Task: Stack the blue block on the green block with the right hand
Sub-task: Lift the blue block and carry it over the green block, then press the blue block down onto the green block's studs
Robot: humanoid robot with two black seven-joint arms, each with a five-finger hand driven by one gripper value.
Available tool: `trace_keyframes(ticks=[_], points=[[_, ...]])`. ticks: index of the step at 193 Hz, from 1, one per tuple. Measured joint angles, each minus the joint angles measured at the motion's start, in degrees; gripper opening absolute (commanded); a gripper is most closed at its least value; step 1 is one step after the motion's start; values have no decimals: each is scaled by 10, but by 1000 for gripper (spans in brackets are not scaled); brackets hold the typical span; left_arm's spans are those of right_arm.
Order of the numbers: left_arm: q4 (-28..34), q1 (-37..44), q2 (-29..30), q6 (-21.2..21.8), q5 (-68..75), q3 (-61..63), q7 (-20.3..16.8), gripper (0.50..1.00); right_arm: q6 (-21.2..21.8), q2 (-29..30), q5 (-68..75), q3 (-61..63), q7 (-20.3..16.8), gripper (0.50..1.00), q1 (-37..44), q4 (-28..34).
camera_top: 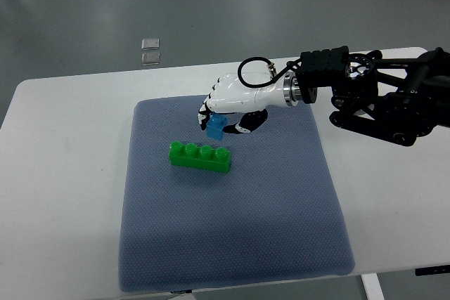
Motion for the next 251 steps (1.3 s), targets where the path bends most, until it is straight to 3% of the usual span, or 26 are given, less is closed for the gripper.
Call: trace_keyframes(ticks=[88, 251], points=[[0, 0, 0, 0, 0, 0, 0, 1000, 3, 61, -7, 0, -1, 592, -20, -56], [0, 0, 0, 0, 0, 0, 0, 1000, -9, 79, -16, 2, -2, 592, -48, -76]])
